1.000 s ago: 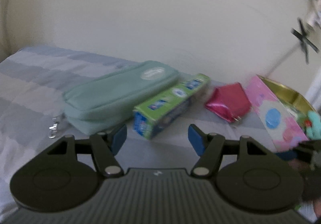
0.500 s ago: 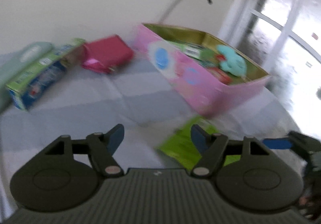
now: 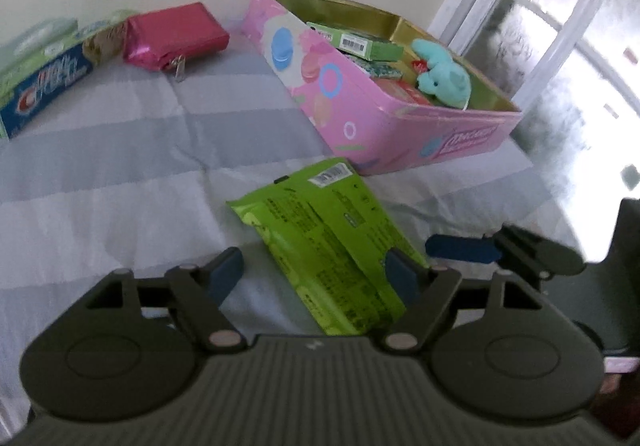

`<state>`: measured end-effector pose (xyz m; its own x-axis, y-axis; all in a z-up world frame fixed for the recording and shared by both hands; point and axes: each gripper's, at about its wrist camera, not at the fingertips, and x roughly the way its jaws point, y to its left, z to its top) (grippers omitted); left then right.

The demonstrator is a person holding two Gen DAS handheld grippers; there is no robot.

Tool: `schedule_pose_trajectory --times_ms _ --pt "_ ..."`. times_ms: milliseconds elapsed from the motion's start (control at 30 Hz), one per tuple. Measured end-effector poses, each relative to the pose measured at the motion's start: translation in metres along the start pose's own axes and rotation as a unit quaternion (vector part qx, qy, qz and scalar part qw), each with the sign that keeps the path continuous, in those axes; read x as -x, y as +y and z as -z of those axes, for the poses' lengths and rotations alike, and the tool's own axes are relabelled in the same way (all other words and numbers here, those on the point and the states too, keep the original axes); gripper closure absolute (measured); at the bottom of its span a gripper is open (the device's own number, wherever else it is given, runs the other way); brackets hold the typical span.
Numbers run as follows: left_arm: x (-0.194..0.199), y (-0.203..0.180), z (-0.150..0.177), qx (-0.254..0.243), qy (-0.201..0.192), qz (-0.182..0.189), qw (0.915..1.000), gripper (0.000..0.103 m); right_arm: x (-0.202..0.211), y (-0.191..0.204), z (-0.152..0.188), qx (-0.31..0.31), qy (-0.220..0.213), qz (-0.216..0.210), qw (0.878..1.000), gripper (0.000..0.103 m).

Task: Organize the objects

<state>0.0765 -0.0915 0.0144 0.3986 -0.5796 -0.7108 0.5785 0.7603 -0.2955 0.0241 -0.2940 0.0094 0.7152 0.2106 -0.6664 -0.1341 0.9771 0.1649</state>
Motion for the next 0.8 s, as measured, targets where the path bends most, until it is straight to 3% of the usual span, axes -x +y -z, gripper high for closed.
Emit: schedule_pose_trajectory --times_ms 367,433,467,500,667,800 --pt "-0.009 -0.021 0.0 -0.007 0.001 -0.014 0.9999 0.028 -0.003 0.001 -0.001 -0.001 -0.003 -0.004 1.0 0.002" --pt "-0.01 -0.024 -0.001 -0.005 -0.001 -0.02 0.9998 0.029 -0.001 0.0 -0.001 0.001 -0.008 -0.013 1.0 0.014" --pt "-0.01 -0.025 -0.001 -0.004 -0.002 -0.022 0.9998 0.03 0.002 0.001 0.0 0.001 -0.012 -0.025 1.0 0.029" --pt "-0.01 -0.026 -0.002 -0.002 -0.001 -0.023 0.9997 0.032 0.005 0.001 0.001 0.0 -0.014 -0.039 0.999 0.035" --pt "0.002 -0.031 -0.007 0.005 -0.016 -0.022 0.9996 0.039 0.018 0.007 0.008 0.009 -0.034 -0.028 0.999 0.046" --pt "0.021 -0.047 -0.018 -0.014 -0.051 -0.02 0.9984 0.039 0.036 0.008 0.004 0.016 -0.074 -0.023 0.997 0.048"
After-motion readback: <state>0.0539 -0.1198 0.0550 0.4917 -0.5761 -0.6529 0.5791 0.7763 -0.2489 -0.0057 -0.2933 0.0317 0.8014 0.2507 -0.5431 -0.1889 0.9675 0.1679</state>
